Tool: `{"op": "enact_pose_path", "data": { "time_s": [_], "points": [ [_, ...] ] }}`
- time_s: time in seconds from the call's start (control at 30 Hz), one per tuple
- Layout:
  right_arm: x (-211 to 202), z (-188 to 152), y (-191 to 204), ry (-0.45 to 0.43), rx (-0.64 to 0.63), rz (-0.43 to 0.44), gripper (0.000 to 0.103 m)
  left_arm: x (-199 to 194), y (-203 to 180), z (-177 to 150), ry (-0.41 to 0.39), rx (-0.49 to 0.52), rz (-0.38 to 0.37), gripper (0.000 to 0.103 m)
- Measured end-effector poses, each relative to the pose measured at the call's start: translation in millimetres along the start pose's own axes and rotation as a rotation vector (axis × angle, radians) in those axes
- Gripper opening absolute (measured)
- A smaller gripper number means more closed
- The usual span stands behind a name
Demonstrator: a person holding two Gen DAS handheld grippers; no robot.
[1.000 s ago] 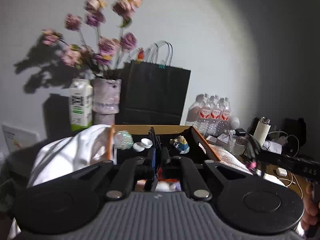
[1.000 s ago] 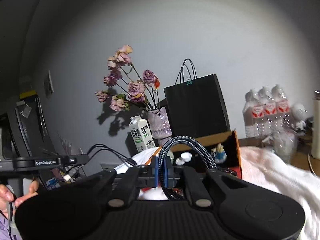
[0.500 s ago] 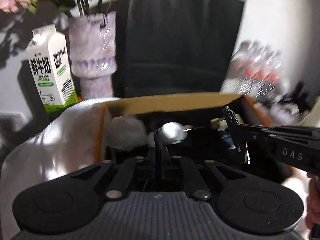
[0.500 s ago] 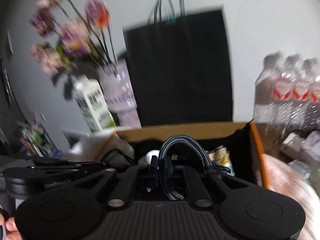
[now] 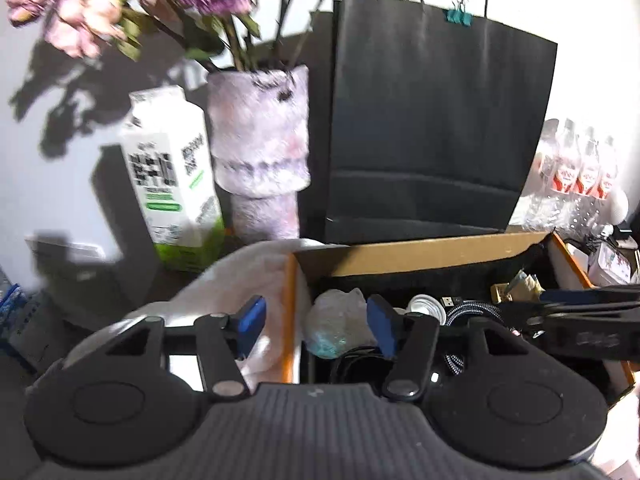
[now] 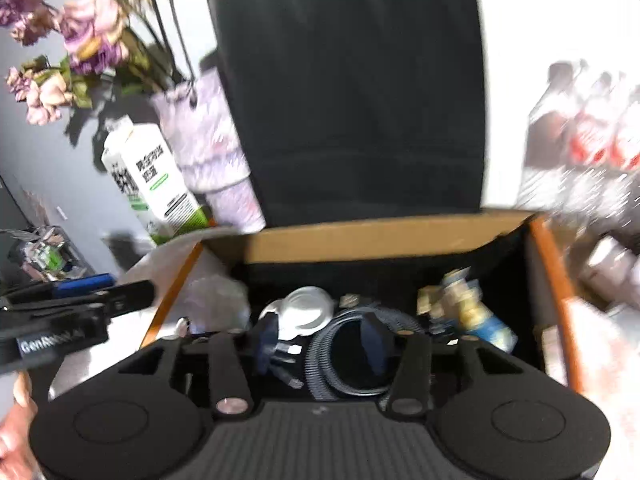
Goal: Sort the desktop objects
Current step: 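Lift both cables into the cardboard box and open both tools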
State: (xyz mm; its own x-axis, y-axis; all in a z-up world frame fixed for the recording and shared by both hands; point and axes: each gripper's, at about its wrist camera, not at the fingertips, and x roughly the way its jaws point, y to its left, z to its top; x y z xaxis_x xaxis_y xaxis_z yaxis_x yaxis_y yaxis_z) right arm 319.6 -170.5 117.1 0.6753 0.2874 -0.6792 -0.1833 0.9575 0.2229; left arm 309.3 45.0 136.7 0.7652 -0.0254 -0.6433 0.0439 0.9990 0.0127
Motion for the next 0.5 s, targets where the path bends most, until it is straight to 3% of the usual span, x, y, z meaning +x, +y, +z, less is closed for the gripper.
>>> {"op": "enact_pose_path", "data": {
  "time_s": [0.17,0.23,0.37,0.5],
  "points": [
    [-51,-1,-8,-0.024,-0.067,-0.155,0.075,-29,-4,0,0.057,-0.025,0.049,0.060],
    [-72,-10,-15,-0.033,-0.066,-0.179,0.083,-44,-6,-8,0.063,-0.029,0.049,0.065],
    [-108,-39,-23,-0.049,-0.069,-0.180,0.085,-78,-11,-38,0.060,0.011,0.023,0.067],
    [-144,-84,-25,-0.111,-0.121,-0.175,0.088,-120,-17,-79,0.002,0.050,-0.006,0.073]
  ]
}}
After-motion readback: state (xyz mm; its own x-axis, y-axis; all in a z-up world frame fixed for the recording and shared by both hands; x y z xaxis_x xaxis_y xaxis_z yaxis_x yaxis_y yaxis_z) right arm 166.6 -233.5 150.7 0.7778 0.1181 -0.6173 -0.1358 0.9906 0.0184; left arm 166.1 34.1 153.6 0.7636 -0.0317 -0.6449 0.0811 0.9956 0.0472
